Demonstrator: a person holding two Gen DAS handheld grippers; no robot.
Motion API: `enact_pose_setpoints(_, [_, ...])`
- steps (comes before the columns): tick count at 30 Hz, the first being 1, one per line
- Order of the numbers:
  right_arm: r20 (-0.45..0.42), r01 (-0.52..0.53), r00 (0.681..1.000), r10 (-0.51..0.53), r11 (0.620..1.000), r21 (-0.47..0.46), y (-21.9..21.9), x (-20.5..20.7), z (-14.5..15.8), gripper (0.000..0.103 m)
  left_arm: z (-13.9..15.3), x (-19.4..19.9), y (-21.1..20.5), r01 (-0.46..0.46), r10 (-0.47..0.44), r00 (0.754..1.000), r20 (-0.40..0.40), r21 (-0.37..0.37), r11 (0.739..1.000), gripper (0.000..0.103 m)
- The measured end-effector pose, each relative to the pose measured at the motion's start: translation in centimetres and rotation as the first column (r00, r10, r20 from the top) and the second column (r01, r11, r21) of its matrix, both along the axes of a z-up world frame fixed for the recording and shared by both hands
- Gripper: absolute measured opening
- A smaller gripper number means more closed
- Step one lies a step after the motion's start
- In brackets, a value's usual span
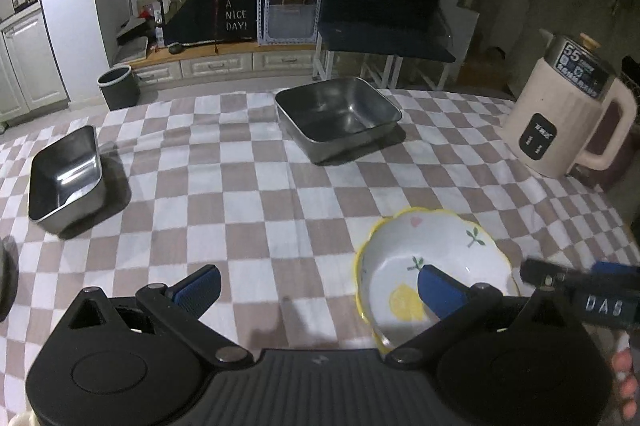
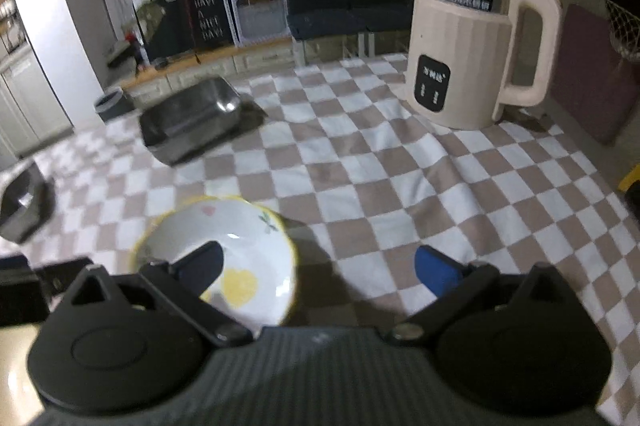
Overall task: Organize plates and bowls
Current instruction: 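Move both tools to the yellow-rimmed lemon bowl's rim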
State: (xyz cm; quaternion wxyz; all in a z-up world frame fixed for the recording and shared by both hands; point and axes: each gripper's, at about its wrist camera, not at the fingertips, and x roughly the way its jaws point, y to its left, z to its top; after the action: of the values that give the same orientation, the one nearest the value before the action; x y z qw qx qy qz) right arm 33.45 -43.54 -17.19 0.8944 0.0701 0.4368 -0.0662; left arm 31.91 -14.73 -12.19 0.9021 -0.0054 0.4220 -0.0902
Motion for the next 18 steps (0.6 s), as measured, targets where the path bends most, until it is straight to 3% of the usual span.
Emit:
enact_pose_setpoints(3, [-0.057, 0.026, 0.998, -0.027, 0.999, -0.028, -0.2, 1.2, -1.1, 0.103, -0.7, 1.2, -0.6, 0.007, -0.006, 1.000, -0.004, 0.031, 0.999, 0.103])
enact_pose_setpoints(9, [-0.072, -0.001, 0.997, 0.000, 1.000, -0.024, 0.3, 2.8, -3.0, 0.102, -2.0, 2.8, -0.9, 0.010, -0.012, 1.000, 0.017, 0.093, 0.996, 0.103])
enact_pose_setpoints(13, [-0.084, -0.069, 0.994, 0.063, 0.995, -0.071, 0.8, 3.4, -4.1, 0.102, -2.9, 3.7, -0.5, 0.002, 0.000, 0.999, -0.034, 0.063, 0.998, 0.103])
enact_pose_setpoints(18, [-0.101, -0.089, 0.992, 0.079, 0.991, -0.102, 0.7, 3.7, -4.6, 0.102, -3.3, 4.1, 0.0, 0.047, -0.050, 0.995, -0.088, -0.032, 0.998, 0.101])
